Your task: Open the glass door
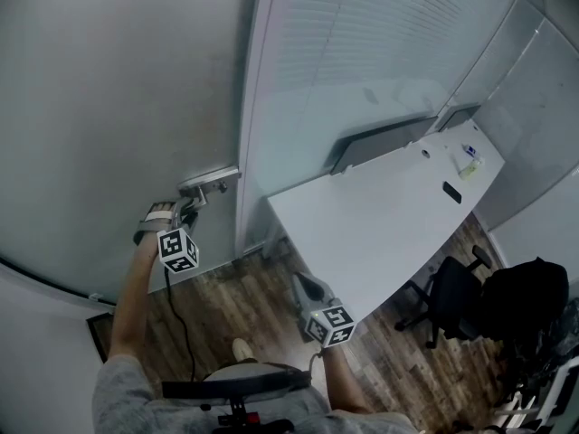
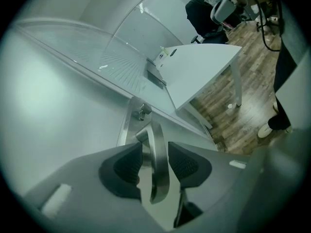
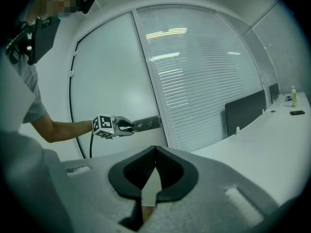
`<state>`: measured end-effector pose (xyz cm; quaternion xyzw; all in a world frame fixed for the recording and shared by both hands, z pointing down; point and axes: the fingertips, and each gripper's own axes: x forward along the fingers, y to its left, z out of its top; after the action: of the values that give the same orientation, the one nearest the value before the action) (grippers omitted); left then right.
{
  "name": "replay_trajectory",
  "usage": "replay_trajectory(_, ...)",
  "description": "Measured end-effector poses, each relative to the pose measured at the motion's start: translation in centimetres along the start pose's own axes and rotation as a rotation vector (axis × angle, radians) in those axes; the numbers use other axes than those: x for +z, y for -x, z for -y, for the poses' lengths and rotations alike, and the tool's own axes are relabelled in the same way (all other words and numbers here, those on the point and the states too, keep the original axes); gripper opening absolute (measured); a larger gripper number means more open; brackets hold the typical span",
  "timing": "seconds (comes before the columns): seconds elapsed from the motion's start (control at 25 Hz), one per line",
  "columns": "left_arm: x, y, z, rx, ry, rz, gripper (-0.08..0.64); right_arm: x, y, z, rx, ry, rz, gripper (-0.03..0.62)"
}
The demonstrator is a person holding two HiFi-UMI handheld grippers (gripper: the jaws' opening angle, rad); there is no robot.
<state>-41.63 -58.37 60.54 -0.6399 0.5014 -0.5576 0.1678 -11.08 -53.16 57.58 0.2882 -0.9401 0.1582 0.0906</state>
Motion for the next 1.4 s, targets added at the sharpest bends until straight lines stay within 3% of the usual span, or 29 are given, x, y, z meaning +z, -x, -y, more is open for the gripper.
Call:
replay_trajectory(0.24,-0.4,-1.4,0.6,-0.072,0.035,-0.015,0.17,0.2,0.2,0.7,-0.017,-0.01,0.003,0.0)
replay_trajectory(0.56,-0.6,-2.3,0.5,-0.057,0.07,-0.029,0.046,-0.3,0.5,1.9,-0.04,-0.027,-0.006,0.0)
replay_trajectory(0.72,-0.5,-2.1,0.5,-0.062,0.123,-0.018,0.041,-0.3,1.0,2.4,-0.043,-0.027,-0.006,0.0)
replay_trajectory(1.4,0.4,-1.1,1.6,-0.1,0.12,-0.015,0.038,-0.2,2.1,2.2,-0.025,-0.031,0.02,0.0)
